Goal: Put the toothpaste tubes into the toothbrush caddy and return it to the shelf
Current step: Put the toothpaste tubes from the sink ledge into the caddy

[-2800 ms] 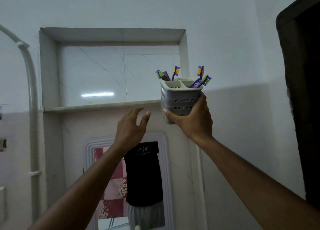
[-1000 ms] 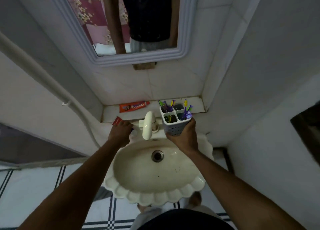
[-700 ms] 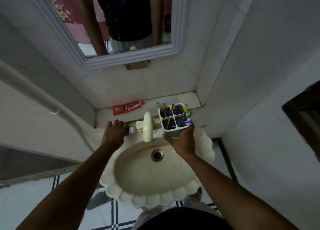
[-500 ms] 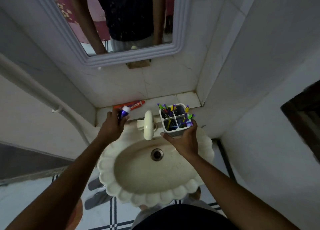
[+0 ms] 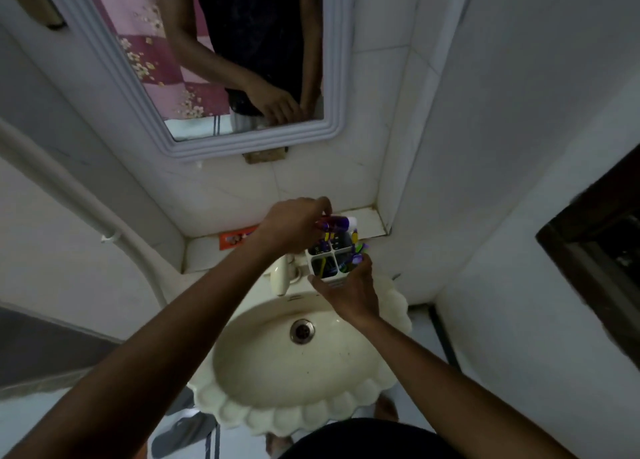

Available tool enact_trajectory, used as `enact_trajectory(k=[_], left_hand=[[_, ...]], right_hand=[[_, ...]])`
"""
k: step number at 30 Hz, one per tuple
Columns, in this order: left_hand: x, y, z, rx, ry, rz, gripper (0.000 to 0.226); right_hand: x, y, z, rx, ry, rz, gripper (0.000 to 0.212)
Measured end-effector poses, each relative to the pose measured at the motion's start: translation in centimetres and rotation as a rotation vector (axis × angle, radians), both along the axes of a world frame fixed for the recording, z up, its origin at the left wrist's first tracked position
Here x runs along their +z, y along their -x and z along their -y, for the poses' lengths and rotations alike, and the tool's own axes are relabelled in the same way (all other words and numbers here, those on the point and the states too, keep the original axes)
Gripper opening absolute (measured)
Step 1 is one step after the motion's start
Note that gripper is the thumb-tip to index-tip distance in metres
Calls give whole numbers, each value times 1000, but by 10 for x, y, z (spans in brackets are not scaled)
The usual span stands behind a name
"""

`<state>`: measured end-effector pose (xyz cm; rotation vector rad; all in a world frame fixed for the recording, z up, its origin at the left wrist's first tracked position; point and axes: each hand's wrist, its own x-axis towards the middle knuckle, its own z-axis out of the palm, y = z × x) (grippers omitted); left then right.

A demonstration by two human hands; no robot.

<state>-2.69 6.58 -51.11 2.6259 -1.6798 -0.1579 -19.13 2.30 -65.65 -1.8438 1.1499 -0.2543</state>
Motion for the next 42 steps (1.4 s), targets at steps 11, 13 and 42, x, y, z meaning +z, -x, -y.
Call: enact_trajectory(k=[11,13,42], left_hand=[[-2,-3,9,52,305,-202,23],[-5,-8,1,116,440,-325,17],[-145,-130,-68,426,-50,-313,60]], right_hand=[[-1,9,12,26,-34,11,137],[-2,11,14,15,-35,30,136],[-24,5,2,-129,-8,102,132]])
